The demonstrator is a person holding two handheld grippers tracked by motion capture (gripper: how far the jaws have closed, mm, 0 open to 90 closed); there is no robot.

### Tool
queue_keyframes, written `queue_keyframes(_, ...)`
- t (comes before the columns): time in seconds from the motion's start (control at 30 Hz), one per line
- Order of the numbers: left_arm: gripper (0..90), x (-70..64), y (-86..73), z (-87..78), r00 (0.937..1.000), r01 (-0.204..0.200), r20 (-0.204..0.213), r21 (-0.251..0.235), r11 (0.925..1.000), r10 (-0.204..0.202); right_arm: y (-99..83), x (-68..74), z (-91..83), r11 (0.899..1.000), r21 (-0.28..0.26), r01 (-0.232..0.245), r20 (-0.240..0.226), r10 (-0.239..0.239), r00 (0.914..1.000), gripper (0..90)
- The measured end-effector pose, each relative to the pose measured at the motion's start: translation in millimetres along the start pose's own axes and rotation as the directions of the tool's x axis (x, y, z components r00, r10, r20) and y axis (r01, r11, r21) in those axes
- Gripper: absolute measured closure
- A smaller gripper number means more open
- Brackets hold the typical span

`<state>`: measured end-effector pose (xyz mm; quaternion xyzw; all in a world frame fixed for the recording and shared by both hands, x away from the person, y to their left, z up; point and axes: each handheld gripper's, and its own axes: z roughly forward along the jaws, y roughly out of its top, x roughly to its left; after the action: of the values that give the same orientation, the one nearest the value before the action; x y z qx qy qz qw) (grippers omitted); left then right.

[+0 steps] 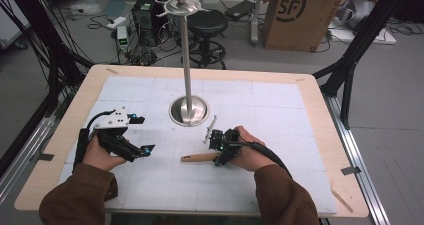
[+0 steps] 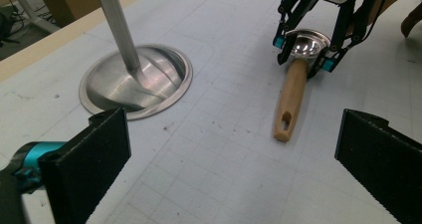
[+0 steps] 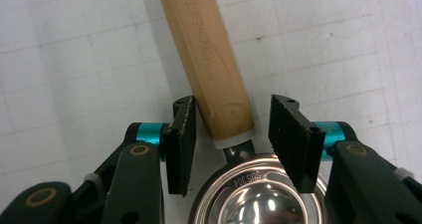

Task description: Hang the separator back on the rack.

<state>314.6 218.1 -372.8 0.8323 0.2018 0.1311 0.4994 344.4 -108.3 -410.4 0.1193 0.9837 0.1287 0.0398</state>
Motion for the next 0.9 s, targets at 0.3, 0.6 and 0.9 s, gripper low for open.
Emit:
queue_keyframes(0.3,1.6,0.2,0.0,-0.3,1.0000,-0.001,-0.001,0.002,1.0000,0.001,0.8,-0.3,1.2,1.000,0.009,-0.007,-0.023,0.007,0.9997,61.7)
queue_keyframes(0.6,1.6,1.0,-0.4,-0.8,1.0000,-0.002,0.002,0.000,1.0000,0.002,1.9,0.0,1.2,1.000,0.018,-0.025,-0.017,0.025,0.9995,63.2)
queue_keyframes(0.9,1.6,0.9,-0.3,-0.7,1.0000,-0.001,0.003,-0.002,1.0000,0.001,1.9,0.5,0.7,0.999,0.025,-0.035,-0.023,0.036,0.9991,65.2)
